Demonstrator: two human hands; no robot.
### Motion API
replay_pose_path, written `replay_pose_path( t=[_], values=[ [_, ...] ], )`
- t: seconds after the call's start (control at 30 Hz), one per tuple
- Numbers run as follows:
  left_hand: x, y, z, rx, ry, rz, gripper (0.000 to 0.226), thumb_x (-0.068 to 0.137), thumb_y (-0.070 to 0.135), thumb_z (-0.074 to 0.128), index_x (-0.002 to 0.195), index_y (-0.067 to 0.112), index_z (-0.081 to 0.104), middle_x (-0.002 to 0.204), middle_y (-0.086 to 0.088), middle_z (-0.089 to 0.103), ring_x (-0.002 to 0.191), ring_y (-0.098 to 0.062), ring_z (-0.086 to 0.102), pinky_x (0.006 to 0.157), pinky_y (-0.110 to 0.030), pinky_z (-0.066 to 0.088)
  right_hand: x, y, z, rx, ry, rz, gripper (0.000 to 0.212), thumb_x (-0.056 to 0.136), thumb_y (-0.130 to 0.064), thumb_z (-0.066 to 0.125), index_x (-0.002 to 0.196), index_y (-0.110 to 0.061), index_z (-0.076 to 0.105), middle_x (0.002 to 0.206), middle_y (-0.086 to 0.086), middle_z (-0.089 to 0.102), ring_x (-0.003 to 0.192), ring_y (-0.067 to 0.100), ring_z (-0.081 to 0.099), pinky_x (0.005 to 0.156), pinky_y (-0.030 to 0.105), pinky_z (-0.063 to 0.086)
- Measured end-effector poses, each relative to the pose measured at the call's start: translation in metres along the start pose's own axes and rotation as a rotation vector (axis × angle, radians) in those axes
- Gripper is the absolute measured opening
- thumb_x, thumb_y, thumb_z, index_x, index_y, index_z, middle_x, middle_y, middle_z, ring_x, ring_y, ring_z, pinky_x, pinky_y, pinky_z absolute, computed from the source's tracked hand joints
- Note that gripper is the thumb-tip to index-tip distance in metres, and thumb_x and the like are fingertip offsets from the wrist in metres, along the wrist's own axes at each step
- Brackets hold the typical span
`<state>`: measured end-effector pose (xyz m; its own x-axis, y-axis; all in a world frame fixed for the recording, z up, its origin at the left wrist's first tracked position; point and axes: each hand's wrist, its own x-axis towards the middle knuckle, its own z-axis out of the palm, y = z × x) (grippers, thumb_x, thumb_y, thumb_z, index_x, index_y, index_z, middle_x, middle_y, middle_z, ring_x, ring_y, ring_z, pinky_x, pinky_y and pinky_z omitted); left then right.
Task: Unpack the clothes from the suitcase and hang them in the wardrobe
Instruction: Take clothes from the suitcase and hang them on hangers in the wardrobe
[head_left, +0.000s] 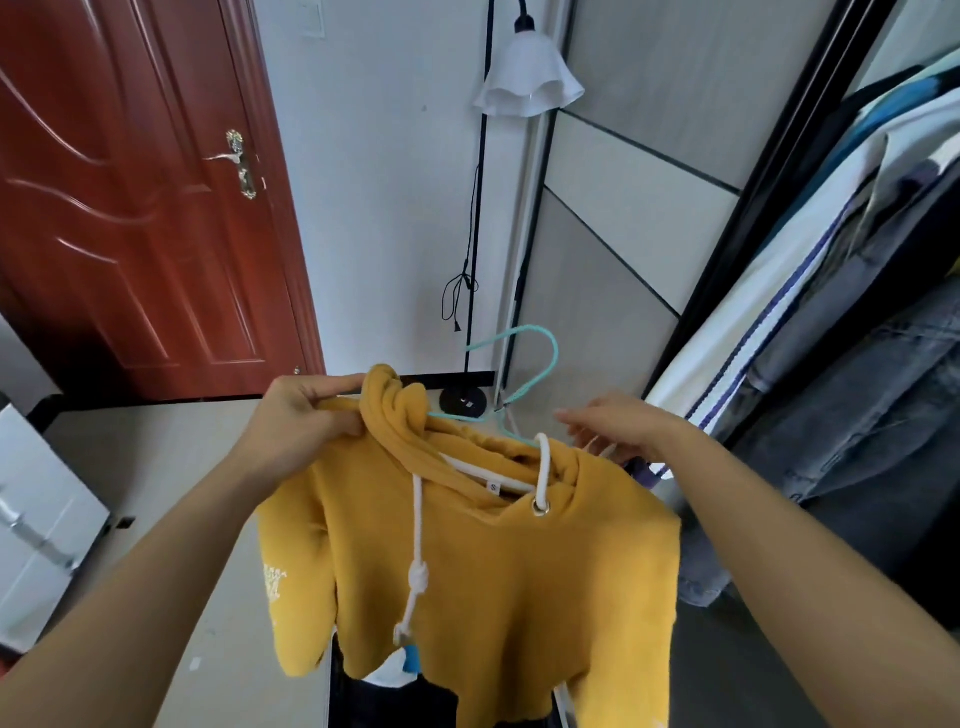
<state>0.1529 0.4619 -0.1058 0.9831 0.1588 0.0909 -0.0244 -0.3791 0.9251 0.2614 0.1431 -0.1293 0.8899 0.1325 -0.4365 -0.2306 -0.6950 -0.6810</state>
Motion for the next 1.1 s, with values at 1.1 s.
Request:
replay_pose_path(
  t=[1.1],
  values=[
    [0.046, -0.001, 0.118, 0.099, -0.404, -0.009, 0.025, 0.063, 0.027, 0.068, 0.085, 0.038, 0.073, 0.097, 0.011, 0.064, 0.099, -0.015, 0.053, 0.08, -0.03, 0.04, -0.096, 0.01, -0.006, -0.121, 0.028, -0.2, 0.05, 0.095, -0.044, 0.056, 0.053, -0.017, 0.056, 0.045, -0.005, 0.055, 0.046, 0.013, 0.052, 0.062, 0.03, 0.049]
  ],
)
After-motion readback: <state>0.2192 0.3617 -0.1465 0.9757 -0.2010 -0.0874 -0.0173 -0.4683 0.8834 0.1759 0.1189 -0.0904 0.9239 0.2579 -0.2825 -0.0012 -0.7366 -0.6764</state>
